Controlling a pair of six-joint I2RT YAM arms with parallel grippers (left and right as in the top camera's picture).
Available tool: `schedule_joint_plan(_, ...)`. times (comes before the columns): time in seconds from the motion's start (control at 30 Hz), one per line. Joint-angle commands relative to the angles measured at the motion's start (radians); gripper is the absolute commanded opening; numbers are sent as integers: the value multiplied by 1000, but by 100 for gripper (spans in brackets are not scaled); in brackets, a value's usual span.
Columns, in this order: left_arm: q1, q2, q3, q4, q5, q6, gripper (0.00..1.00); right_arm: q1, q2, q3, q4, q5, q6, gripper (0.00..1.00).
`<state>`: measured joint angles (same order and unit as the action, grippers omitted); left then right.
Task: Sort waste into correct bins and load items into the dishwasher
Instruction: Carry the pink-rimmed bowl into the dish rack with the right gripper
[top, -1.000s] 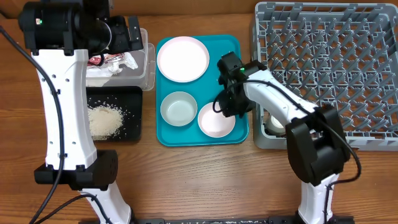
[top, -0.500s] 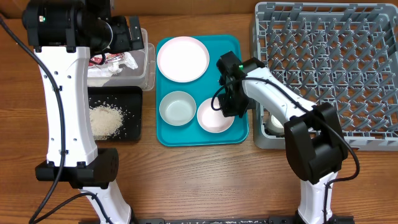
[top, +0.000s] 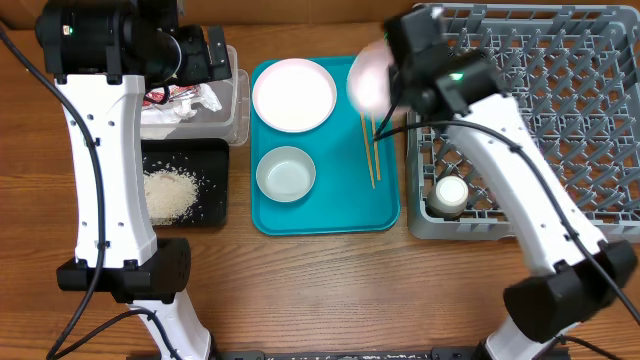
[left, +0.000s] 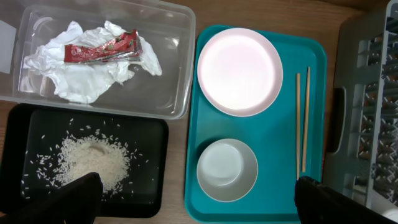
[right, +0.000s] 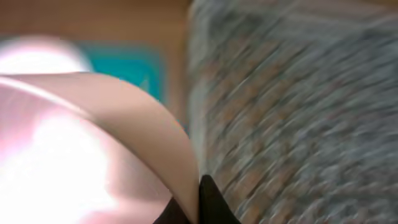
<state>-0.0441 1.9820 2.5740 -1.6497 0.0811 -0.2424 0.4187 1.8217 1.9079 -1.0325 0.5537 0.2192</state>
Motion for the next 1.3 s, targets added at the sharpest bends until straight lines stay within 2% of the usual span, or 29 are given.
schedule_joint_plan(0.0,-2,6,-6,3,-4,-8,100,-38,34,-9,129,361,-44,4)
schedule_joint_plan(0.2,-2,6,-6,3,-4,-8,100,-113,137,-17,481,375,-374,4)
schedule_joint_plan(0.4,-2,6,-6,3,-4,-8,100,-171,304,-17,750,441,-613,4)
schedule_joint_plan(0.7,-2,6,-6,3,-4,-8,100,-200,496,-17,1123,437,-838,4)
schedule_joint_plan(0.97,-2,6,-6,3,-4,-8,100,-227,559,-17,1185,432,-863,4)
schedule_joint_plan(1.27,-2,6,-6,3,-4,-8,100,-224,560,-17,1128,397,-850,4)
